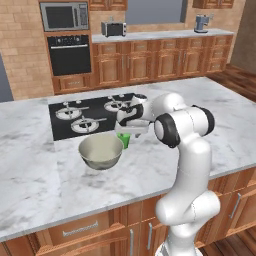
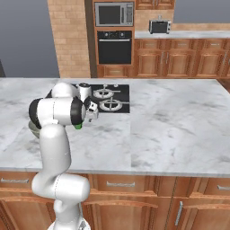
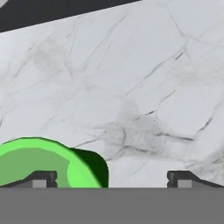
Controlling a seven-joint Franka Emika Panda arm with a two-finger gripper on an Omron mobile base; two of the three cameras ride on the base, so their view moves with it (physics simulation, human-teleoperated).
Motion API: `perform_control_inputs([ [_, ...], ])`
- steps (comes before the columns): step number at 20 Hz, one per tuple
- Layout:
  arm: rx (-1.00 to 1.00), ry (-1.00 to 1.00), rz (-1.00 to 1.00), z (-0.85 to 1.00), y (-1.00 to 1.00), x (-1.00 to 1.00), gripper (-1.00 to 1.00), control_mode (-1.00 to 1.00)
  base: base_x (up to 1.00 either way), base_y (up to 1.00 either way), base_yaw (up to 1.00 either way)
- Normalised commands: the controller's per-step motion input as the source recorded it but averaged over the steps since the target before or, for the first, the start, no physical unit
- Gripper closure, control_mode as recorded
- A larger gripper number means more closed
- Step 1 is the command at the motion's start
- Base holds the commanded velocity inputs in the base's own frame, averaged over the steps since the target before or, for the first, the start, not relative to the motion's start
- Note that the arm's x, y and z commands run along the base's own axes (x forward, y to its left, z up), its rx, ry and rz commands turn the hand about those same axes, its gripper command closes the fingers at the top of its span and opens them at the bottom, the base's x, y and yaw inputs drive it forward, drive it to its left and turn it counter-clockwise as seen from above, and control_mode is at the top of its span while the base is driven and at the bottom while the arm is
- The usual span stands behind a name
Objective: Pick the cup and bowl from the counter and place them on the counter next to the sink.
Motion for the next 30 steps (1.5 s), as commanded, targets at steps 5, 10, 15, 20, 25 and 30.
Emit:
perform_control_inputs([
  [5, 0.00, 0.02, 0.00, -0.19, 0.00, 0.00, -1.00, -1.00, 0.00, 0.00, 0.00],
  [10, 0.00, 0.00, 0.00, 0.00, 0.00, 0.00, -1.00, -1.00, 0.00, 0.00, 0.00],
  [15, 0.00, 0.00, 0.00, 0.00, 0.00, 0.00, 1.00, -1.00, 0.00, 0.00, 0.00],
  [20, 0.00, 0.00, 0.00, 0.00, 0.00, 0.00, 1.00, -1.00, 0.00, 0.00, 0.00],
  [25, 0.00, 0.00, 0.00, 0.00, 0.00, 0.00, 1.00, -1.00, 0.00, 0.00, 0.00],
  [30, 0.02, -0.02, 0.01, 0.01, -0.22, 0.00, 1.00, -1.00, 0.00, 0.00, 0.00],
])
